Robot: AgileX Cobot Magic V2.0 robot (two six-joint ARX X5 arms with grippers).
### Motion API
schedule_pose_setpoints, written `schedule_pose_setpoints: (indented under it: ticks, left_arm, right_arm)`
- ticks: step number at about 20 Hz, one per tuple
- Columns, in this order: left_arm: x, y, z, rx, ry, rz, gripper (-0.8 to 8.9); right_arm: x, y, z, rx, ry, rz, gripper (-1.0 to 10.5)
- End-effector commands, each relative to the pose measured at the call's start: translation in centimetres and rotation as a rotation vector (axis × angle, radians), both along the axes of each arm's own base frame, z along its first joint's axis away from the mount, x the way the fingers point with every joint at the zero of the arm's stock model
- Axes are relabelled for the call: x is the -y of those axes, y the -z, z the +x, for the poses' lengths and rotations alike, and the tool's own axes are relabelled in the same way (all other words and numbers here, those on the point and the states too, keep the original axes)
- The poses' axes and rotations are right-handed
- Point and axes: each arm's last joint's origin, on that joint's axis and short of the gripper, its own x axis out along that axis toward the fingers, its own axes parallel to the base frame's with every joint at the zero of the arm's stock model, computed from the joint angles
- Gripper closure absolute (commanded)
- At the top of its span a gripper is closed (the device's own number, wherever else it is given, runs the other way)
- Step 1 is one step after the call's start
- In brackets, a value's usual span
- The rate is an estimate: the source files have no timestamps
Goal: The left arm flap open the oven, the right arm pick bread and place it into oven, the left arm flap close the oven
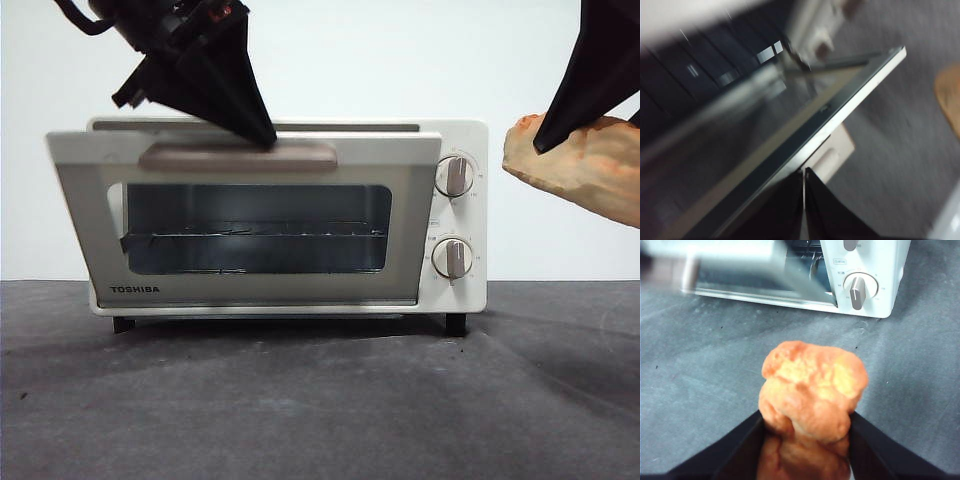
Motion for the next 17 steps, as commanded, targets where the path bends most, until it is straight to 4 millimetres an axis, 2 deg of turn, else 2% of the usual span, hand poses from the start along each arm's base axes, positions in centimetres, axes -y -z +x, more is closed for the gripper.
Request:
schedule_pose_setpoints:
  ticks: [1,10,17]
  left_arm:
    - [0.5,1.8,-0.1,-0.072,-0.006,0.088,7.98]
    - [1.4,2.7,-2.6,-0.203,0.069,0.192,7.98]
    - [1.2,2.3,-2.4,-0.184,0.05,0.167,7.98]
  right_arm:
    - [-0.2,-0.7,0.0,0.014,-0.006,0.02,7.3]
    - [-0.2,-0.7,0.0,0.013,-0.013,0.022,7.3]
    - [-0.3,-0.6,0.0,0.003,-0.035,0.033,7.3]
